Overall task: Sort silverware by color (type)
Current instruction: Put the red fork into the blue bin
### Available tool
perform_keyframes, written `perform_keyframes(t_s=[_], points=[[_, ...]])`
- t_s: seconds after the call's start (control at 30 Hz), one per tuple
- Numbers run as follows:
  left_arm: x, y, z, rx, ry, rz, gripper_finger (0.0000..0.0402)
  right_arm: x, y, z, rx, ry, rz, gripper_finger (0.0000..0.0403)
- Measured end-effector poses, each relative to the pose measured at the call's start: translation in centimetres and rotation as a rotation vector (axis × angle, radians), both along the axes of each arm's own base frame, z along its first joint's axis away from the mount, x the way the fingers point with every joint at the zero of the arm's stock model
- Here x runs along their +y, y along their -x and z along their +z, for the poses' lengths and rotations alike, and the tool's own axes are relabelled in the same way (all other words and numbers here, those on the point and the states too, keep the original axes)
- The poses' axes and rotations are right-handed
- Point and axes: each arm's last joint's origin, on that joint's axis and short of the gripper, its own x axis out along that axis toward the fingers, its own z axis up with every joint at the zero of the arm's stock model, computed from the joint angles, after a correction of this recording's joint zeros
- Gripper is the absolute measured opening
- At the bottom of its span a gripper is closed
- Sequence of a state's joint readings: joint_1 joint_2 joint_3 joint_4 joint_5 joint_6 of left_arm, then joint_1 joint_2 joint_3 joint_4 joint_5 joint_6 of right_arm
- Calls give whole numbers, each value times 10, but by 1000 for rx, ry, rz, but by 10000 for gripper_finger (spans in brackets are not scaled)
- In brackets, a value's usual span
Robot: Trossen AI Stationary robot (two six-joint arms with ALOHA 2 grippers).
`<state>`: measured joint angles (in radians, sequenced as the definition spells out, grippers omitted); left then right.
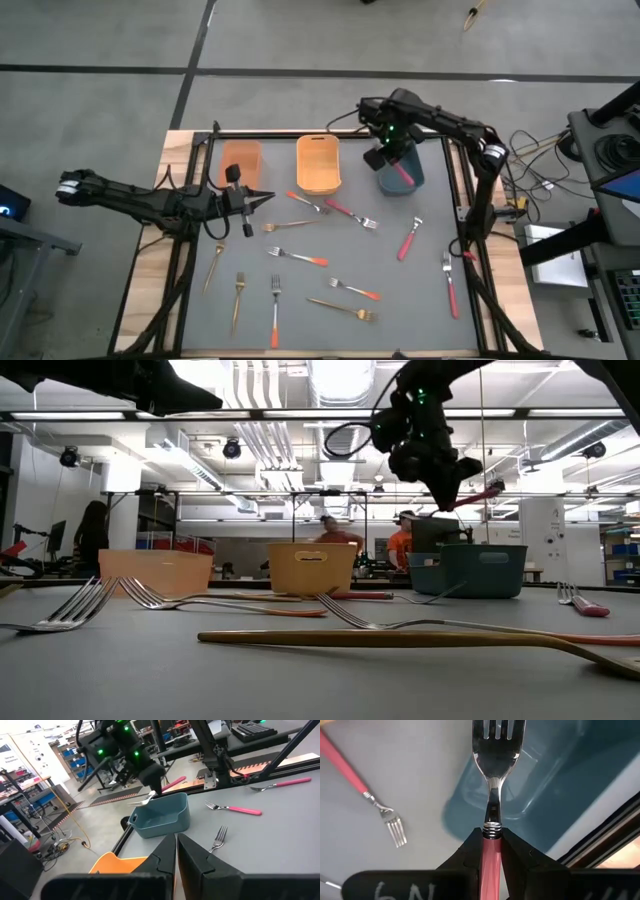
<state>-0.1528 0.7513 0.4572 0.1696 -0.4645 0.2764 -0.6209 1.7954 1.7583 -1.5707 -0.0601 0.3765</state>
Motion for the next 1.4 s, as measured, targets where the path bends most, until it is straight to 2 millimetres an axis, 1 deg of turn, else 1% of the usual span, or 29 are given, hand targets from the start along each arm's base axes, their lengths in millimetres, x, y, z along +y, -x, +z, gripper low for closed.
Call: perform_keyframes(t_s=[0.23, 0.5, 0.8, 0.9, 1.2, 1.4], points=[[0, 0, 0, -1, 0, 0, 0, -23, 14, -6, 10, -19, -32, 35], [0, 0, 0, -2, 0, 0, 0, -35, 13, -23, 36, -59, 26, 35], [0, 0, 0, -1, -2, 0, 0, -36, 10, -34, 43, -102, 50, 35], [0, 0, 0, 0, -3, 0, 0, -36, 12, -38, 55, -114, 47, 35], [0, 0, 0, 0, -2, 0, 0, -31, 23, -63, 142, -173, 64, 34], [0, 0, 0, 0, -3, 0, 0, -35, 26, -66, 153, -153, 57, 34]])
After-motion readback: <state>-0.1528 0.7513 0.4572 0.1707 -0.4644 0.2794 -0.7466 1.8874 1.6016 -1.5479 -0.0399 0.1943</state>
